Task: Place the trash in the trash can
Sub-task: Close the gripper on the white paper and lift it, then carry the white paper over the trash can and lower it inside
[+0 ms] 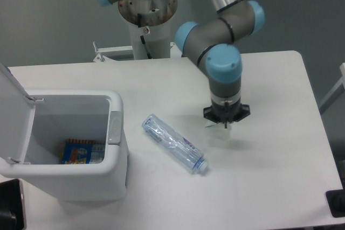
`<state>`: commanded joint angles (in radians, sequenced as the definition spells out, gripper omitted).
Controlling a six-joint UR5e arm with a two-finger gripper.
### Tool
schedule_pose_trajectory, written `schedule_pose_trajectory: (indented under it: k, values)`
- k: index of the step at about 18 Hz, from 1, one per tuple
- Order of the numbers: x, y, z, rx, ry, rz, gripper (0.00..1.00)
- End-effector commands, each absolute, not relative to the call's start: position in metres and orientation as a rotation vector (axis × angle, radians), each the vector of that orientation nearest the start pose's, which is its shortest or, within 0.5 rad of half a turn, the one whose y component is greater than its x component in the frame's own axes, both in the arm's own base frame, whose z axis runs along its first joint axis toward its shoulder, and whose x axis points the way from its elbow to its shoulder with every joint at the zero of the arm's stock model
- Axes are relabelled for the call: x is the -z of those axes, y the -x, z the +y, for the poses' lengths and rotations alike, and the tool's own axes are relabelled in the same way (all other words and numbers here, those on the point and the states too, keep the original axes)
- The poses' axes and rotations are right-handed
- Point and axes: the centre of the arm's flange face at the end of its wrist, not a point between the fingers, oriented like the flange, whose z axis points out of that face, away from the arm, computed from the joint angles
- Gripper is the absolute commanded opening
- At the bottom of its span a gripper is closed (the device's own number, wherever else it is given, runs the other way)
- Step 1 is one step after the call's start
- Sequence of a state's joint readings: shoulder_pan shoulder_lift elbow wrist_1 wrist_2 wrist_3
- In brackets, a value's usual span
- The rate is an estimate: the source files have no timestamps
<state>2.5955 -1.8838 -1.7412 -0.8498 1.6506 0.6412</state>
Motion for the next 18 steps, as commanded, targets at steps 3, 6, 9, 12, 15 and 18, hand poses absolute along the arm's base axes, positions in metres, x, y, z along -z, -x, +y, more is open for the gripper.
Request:
schedule_pose_trajectory:
  k: [3,6,9,12,15,18]
  values:
    - [-0.363,0.457,0.429,-0.376,2.812,-0.684,0.0]
    - [-0.429,0.474,0.448,-0.324,2.583,-0.797,0.0]
    - [-0.478,0.485,0.455,-0.223,2.378,-0.937,0.0]
    - [-0.526,0.487,0.463,-0.139,2.223,-0.986,0.0]
    - [-0.564,0.485,0.47,-0.066,2.117,-0.992,0.0]
    - [-0.581,0.471,0.477,0.042,2.069,-0.946,0.0]
